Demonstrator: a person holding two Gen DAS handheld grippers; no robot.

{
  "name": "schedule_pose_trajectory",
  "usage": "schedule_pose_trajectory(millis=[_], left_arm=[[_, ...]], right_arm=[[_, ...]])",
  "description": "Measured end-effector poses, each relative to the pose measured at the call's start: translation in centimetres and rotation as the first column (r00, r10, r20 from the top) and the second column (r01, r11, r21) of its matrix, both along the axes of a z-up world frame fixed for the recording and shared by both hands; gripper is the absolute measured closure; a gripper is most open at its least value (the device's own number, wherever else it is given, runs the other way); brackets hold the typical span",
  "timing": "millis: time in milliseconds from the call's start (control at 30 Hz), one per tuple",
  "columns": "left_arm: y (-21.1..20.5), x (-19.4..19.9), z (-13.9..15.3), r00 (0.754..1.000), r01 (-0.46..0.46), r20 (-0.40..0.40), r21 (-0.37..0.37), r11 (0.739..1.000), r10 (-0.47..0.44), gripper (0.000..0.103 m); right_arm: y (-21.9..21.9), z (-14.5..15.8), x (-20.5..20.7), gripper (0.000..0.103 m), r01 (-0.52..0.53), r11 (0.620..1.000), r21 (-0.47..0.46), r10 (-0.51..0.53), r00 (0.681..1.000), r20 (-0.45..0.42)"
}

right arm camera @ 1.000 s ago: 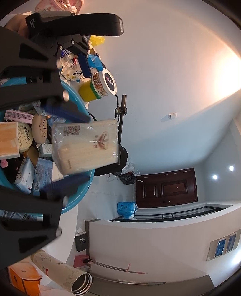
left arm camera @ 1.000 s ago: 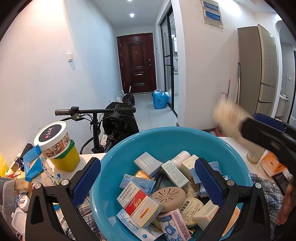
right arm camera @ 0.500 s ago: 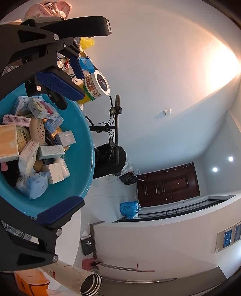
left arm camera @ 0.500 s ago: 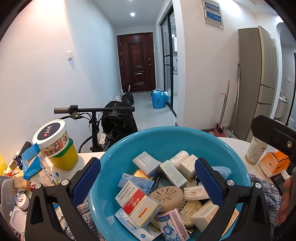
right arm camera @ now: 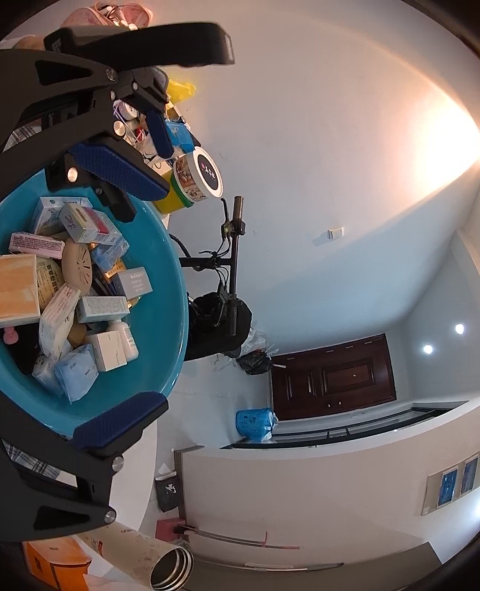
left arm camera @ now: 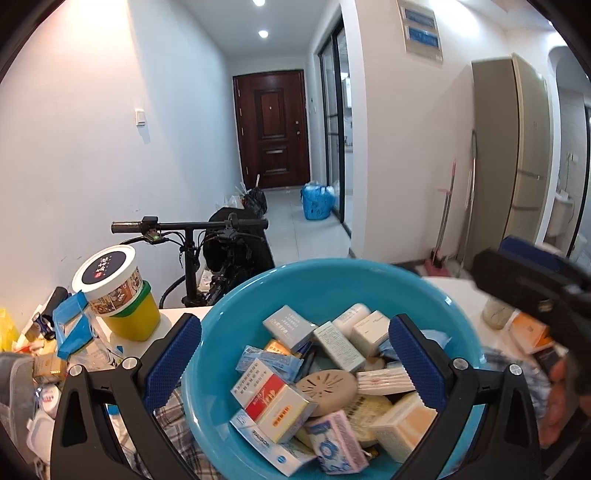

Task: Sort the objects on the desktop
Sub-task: 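Grasp the pink rabbit-shaped puff on the shirt with the left tool while the right tool withdraws from the basin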

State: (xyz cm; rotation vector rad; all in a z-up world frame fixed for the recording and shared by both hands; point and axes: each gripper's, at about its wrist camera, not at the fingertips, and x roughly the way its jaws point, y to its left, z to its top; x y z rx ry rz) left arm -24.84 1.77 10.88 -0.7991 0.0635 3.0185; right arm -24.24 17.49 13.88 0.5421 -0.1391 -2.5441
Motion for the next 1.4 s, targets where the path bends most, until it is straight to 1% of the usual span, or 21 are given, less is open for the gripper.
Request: schedule_pose_trajectory(millis=[33,100,200,267,300,367,433,533,567,633,700,733,800,867,933,967,1067,1167,1200,1300,1400], left_arm=[[0.0,0.6,0.2,1.0,0.022,0.0,0.025,0.999,-0.022,0.0],[0.2,1.7,0.2,0.998,0.061,0.013,0.04,0.997,-0.062,0.0],[0.6,3.9,-0.2,0.997,0.076,0.013,-0.008,0.997,-0.075,0.0],[0.5,6.0,-1.0,0.994,0.109,-0.005,-0.013,0.994,-0.109,0.0],[0.4,7.1,-1.7,0.989,0.15,-0.011,0.002,0.989,-0.15,0.0],[0.0,8.9,-3.6,0.979,0.204,0.007,0.027,0.979,-0.205,0.0],[-0.3,10.2,-6.1,0.963,0.258,0.063,0.055,0.965,-0.261,0.0],[-0.5,10.4,-9.6,0.956,0.257,0.132,0.04,0.966,-0.26,0.001],[-0.6,9.7,-10.9,0.953,0.247,0.172,0.037,0.968,-0.249,0.003],[-0.8,8.6,-12.4,0.941,0.249,0.222,0.065,0.966,-0.257,0.023],[-1.0,7.7,-13.5,0.928,0.245,0.266,0.087,0.966,-0.26,0.024],[-1.0,7.4,-13.8,0.925,0.248,0.274,0.084,0.965,-0.262,0.024],[-0.7,6.8,-14.4,0.921,0.248,0.297,0.054,0.967,-0.253,0.024],[-0.5,6.5,-15.6,0.915,0.247,0.322,0.027,0.969,-0.242,0.027],[-0.4,6.0,-16.4,0.909,0.236,0.349,0.015,0.972,-0.226,0.044],[-0.4,5.7,-16.8,0.907,0.23,0.359,0.009,0.973,-0.218,0.044],[-0.3,5.2,-17.8,0.902,0.221,0.379,0.007,0.975,-0.207,0.044],[-0.8,4.8,-18.0,0.899,0.21,0.384,0.037,0.977,-0.208,0.044],[-1.2,4.7,-17.9,0.9,0.207,0.382,0.054,0.977,-0.212,0.046],[-2.0,4.7,-17.8,0.907,0.183,0.372,0.076,0.98,-0.198,0.068],[-2.5,5.0,-17.6,0.907,0.187,0.366,0.099,0.977,-0.21,0.072]], right_arm=[[0.1,0.0,0.0,0.0,0.0,1.0,0.004,0.0,1.0,0.0],[0.6,0.2,0.1,0.0,0.019,1.0,0.003,-0.019,1.0,-0.008],[1.2,0.3,0.0,0.0,0.013,0.999,-0.029,-0.013,1.0,-0.001],[1.5,0.3,-0.1,0.0,0.015,0.999,-0.04,-0.015,1.0,0.003],[1.6,0.3,-0.2,0.0,0.014,0.999,-0.043,-0.013,1.0,0.004],[1.8,0.4,-0.2,0.0,0.01,0.999,-0.051,-0.01,1.0,0.003],[2.1,0.6,-0.2,0.0,0.01,0.998,-0.058,-0.01,1.0,-0.003],[3.0,0.8,0.1,0.0,0.006,0.995,-0.1,-0.008,1.0,-0.015],[3.3,0.8,0.2,0.0,-0.001,0.993,-0.118,-0.001,1.0,-0.018],[3.6,0.9,0.2,0.0,-0.007,0.99,-0.143,0.005,1.0,-0.015],[3.7,0.9,0.2,0.0,-0.007,0.99,-0.144,0.005,1.0,-0.015],[3.7,0.9,0.2,0.0,-0.008,0.99,-0.14,0.005,1.0,-0.017],[3.8,1.0,0.2,0.0,-0.006,0.991,-0.137,0.003,1.0,-0.02],[3.8,0.9,0.2,0.0,-0.007,0.99,-0.141,0.004,1.0,-0.022],[3.8,0.9,0.2,0.0,-0.006,0.99,-0.14,0.002,1.0,-0.03],[3.7,0.9,0.2,0.0,-0.008,0.99,-0.139,0.004,1.0,-0.03],[3.4,0.8,0.1,0.0,-0.024,0.989,-0.146,0.021,0.999,-0.024],[3.3,1.1,0.6,0.0,-0.031,0.987,-0.157,0.024,0.999,-0.046],[3.2,1.2,0.7,0.0,-0.034,0.987,-0.16,0.026,0.998,-0.051],[2.4,1.4,1.1,0.0,-0.048,0.988,-0.146,0.039,0.997,-0.061],[1.2,1.3,1.3,0.0,-0.06,0.993,-0.106,0.053,0.997,-0.063]])
